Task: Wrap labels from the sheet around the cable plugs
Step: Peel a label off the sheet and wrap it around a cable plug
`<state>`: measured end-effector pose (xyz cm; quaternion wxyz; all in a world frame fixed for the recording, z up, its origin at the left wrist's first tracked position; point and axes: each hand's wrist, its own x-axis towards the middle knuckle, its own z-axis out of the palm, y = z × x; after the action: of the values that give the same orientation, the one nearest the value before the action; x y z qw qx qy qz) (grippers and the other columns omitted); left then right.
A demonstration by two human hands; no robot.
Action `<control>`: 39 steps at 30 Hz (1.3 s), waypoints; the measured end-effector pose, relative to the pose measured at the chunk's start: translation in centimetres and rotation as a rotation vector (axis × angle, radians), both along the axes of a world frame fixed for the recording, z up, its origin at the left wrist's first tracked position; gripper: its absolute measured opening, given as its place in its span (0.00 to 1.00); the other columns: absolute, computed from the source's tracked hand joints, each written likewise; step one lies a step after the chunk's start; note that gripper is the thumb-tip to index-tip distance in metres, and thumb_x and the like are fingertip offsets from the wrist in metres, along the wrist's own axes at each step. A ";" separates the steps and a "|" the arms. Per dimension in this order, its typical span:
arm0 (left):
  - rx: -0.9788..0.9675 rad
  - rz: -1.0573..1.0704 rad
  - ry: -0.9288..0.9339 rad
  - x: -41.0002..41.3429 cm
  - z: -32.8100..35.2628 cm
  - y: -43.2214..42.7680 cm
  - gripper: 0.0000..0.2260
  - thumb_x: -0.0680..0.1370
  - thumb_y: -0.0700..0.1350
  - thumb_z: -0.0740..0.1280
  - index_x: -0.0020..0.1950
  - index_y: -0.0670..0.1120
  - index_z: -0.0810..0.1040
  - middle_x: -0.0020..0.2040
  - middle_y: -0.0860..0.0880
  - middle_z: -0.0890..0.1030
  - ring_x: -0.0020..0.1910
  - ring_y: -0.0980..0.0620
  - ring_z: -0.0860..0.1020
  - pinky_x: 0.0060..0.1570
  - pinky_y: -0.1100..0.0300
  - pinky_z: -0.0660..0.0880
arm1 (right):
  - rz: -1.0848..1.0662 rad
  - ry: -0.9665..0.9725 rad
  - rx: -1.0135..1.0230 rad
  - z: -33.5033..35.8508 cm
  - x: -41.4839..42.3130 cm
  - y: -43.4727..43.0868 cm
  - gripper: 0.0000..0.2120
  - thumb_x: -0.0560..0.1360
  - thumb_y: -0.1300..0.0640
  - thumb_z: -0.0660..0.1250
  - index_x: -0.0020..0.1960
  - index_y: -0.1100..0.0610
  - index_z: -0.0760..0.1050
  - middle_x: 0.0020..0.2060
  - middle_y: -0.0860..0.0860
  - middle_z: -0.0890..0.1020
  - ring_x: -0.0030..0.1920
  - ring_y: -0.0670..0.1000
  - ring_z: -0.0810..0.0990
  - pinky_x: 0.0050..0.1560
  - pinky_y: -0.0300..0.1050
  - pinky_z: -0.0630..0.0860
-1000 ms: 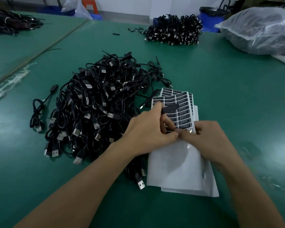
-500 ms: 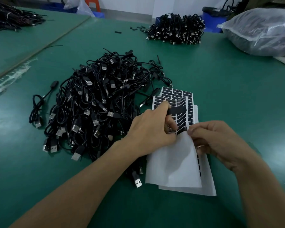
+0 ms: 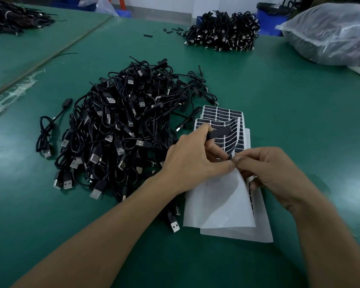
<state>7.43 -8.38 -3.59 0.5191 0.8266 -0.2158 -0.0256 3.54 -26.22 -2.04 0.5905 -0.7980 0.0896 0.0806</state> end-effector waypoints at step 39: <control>-0.022 0.067 -0.058 1.0 -1.4 -0.2 0.18 0.62 0.59 0.68 0.36 0.53 0.61 0.35 0.49 0.83 0.39 0.41 0.80 0.42 0.38 0.78 | 0.139 -0.195 -0.171 -1.0 0.5 0.5 0.18 0.80 0.61 0.66 0.37 0.45 0.84 0.29 0.47 0.82 0.29 0.41 0.75 0.31 0.31 0.71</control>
<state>8.46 -8.61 -4.95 0.5223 0.8280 -0.2033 0.0178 4.01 -25.76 -3.08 0.5194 -0.8537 -0.0170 0.0353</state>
